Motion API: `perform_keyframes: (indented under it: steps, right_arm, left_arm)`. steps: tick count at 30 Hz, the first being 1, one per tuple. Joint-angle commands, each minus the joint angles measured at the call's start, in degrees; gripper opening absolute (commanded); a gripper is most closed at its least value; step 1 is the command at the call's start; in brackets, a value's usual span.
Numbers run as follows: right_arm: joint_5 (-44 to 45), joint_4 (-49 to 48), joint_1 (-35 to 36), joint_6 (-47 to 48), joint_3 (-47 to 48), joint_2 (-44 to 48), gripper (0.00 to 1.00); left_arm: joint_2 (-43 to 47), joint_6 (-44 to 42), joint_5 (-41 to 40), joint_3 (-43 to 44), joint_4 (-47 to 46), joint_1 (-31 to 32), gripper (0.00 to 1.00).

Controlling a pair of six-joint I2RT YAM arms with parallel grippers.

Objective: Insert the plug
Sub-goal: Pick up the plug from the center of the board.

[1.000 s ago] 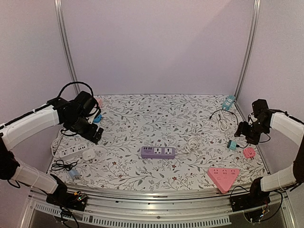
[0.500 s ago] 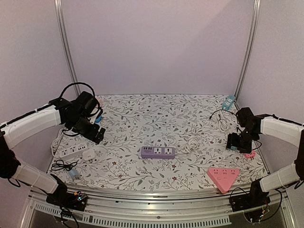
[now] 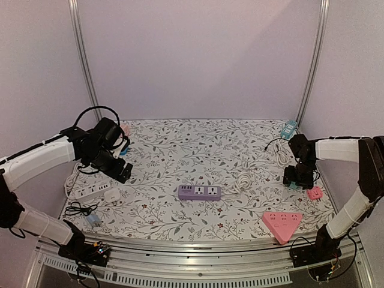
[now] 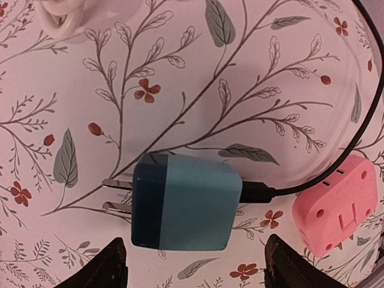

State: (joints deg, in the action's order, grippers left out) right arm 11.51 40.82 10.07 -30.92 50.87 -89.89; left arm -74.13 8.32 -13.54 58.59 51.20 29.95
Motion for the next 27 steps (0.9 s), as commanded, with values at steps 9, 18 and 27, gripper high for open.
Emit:
perform_keyframes:
  steps: [9,18,27]
  right_arm:
    - [1.66,-3.64,-0.91,-2.6,2.84,-5.21,0.68]
    - [2.7,-4.46,-1.21,-2.59,2.4,-6.84,0.56]
    - [3.42,-4.78,-1.62,0.36,1.7,-6.32,0.29]
  left_arm:
    - [0.48,-1.75,0.05,-1.89,-2.56,-0.42,1.0]
    - [0.56,-2.22,0.08,-1.94,-2.63,-0.4,0.99]
    - [0.82,-2.04,0.5,-2.06,-2.68,-0.42,1.0]
